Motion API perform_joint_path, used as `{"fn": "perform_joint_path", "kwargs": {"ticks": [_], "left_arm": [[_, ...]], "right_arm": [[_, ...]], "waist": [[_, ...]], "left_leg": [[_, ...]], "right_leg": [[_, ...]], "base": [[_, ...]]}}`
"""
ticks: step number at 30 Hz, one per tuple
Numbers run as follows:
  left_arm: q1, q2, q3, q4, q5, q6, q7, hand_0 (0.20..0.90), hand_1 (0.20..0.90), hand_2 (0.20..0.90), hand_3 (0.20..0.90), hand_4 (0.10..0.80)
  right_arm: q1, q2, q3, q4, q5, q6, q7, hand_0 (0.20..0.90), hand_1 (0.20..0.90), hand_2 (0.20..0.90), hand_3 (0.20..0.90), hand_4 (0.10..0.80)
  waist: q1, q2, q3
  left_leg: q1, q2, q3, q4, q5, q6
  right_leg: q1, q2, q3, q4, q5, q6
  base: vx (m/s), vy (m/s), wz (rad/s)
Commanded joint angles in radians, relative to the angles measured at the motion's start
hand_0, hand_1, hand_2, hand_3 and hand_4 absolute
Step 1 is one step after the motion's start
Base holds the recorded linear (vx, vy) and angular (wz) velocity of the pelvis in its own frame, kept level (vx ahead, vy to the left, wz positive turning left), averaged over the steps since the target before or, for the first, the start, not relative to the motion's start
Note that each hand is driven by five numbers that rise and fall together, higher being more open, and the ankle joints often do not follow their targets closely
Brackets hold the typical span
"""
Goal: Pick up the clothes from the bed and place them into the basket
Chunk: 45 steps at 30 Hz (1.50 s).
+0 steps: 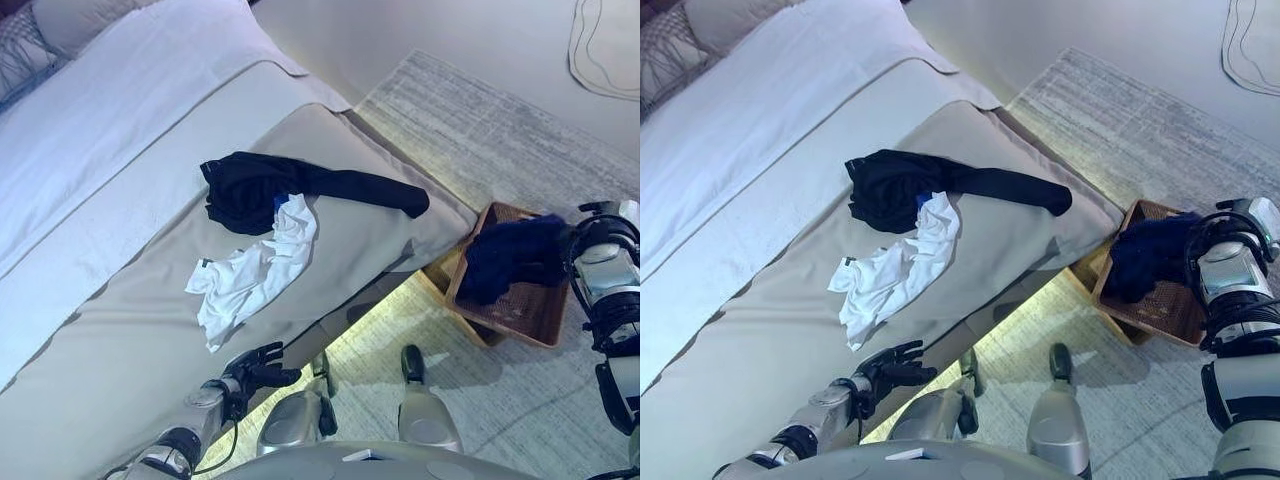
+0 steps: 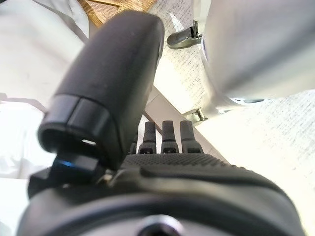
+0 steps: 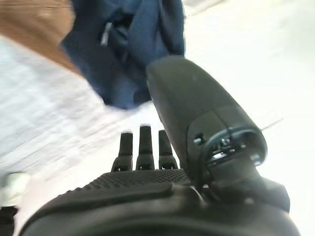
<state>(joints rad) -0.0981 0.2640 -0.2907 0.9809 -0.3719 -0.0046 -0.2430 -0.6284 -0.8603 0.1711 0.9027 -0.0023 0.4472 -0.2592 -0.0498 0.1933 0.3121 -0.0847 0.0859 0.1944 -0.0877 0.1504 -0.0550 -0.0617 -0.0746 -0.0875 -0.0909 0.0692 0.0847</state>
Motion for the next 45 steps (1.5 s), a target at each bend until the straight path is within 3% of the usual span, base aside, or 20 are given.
{"fn": "perform_joint_path", "kwargs": {"ticks": [1,6,11,14,18,23,28,30,36,45], "left_arm": [[-0.033,0.067,-0.037,-0.025,-0.025,-0.044,-0.014,0.900,0.900,0.900,0.900,0.800],[-0.037,0.074,-0.039,-0.037,-0.039,-0.044,-0.012,0.900,0.900,0.900,0.900,0.800],[-0.019,0.068,-0.033,-0.054,-0.062,-0.039,0.000,0.900,0.900,0.900,0.900,0.800],[0.007,0.060,-0.003,-0.043,-0.066,-0.043,-0.009,0.900,0.900,0.900,0.900,0.800],[0.026,0.043,0.037,-0.018,-0.071,-0.046,-0.018,0.900,0.900,0.900,0.900,0.800],[0.029,0.040,0.024,-0.012,-0.084,-0.067,-0.023,0.900,0.900,0.900,0.900,0.800],[0.007,0.047,0.002,-0.004,-0.119,-0.076,-0.016,0.900,0.900,0.900,0.900,0.800],[0.003,0.058,0.003,0.000,-0.133,-0.058,-0.010,0.900,0.900,0.900,0.900,0.800],[-0.005,0.108,0.019,0.013,-0.188,-0.042,-0.004,0.900,0.900,0.900,0.900,0.800],[0.005,0.123,0.051,-0.001,-0.248,-0.074,-0.026,0.900,0.900,0.900,0.900,0.800]], "right_arm": [[-0.138,-0.112,0.058,-0.024,-0.066,-0.014,-0.046,0.900,0.900,0.900,0.900,0.800],[-0.132,-0.144,0.063,-0.028,-0.191,0.002,-0.109,0.900,0.900,0.900,0.900,0.800],[-0.159,-0.176,0.097,-0.203,-0.288,-0.039,-0.124,0.900,0.900,0.900,0.900,0.800],[-0.177,-0.148,0.109,-0.403,-0.303,-0.144,-0.037,0.900,0.900,0.900,0.900,0.800],[-0.197,-0.099,0.163,-0.519,-0.317,-0.254,0.089,0.900,0.900,0.900,0.900,0.800],[-0.273,-0.029,0.245,-0.426,-0.297,-0.279,0.109,0.900,0.900,0.900,0.900,0.800],[-0.381,0.047,0.312,-0.321,-0.253,-0.271,0.016,0.900,0.900,0.900,0.900,0.800],[-0.413,0.078,0.326,-0.277,-0.220,-0.263,-0.040,0.900,0.900,0.900,0.900,0.800],[-0.533,0.161,0.334,-0.092,-0.111,-0.192,-0.125,0.900,0.900,0.900,0.900,0.800],[-0.646,0.205,0.313,0.179,-0.019,-0.118,-0.135,0.900,0.900,0.900,0.900,0.800]], "waist": [[0.018,-0.093,-0.012],[0.018,-0.100,0.000],[0.020,-0.106,0.009],[0.031,-0.115,0.003],[0.061,-0.134,-0.011],[0.133,-0.155,0.007],[0.219,-0.158,0.068],[0.261,-0.155,0.092],[0.359,-0.154,0.144],[0.474,-0.169,0.191]], "left_leg": [[0.006,-0.059,-0.025,0.088,-0.154,-0.007],[-0.004,-0.058,-0.029,0.089,-0.154,-0.009],[-0.008,-0.063,-0.041,0.099,-0.160,-0.009],[-0.003,-0.073,-0.049,0.099,-0.164,-0.006],[-0.003,-0.087,-0.070,0.106,-0.169,-0.001],[-0.033,-0.101,-0.114,0.128,-0.170,0.011],[-0.088,-0.127,-0.178,0.184,-0.178,0.039],[-0.097,-0.138,-0.205,0.207,-0.203,0.051],[-0.146,-0.162,-0.258,0.216,-0.191,0.080],[-0.248,-0.173,-0.323,0.214,-0.166,0.087]], "right_leg": [[-0.037,0.018,-0.087,0.067,-0.067,-0.052],[-0.054,0.019,-0.088,0.072,-0.065,-0.050],[-0.062,0.016,-0.092,0.086,-0.070,-0.053],[-0.060,0.008,-0.101,0.092,-0.077,-0.051],[-0.051,-0.006,-0.128,0.100,-0.085,-0.051],[-0.050,-0.028,-0.178,0.122,-0.090,-0.052],[-0.077,-0.057,-0.239,0.193,-0.105,-0.054],[-0.076,-0.070,-0.254,0.231,-0.132,-0.041],[-0.095,-0.109,-0.308,0.287,-0.118,-0.028],[-0.138,-0.145,-0.414,0.323,-0.109,-0.009]], "base": [[0.000,0.000,0.00],[0.001,0.002,0.01],[0.019,0.069,0.04],[0.064,0.132,0.01],[0.091,0.187,0.12],[0.024,0.169,0.30],[-0.002,0.196,0.56],[0.136,0.188,0.52],[0.063,0.147,0.47],[-0.012,0.052,0.37]]}}
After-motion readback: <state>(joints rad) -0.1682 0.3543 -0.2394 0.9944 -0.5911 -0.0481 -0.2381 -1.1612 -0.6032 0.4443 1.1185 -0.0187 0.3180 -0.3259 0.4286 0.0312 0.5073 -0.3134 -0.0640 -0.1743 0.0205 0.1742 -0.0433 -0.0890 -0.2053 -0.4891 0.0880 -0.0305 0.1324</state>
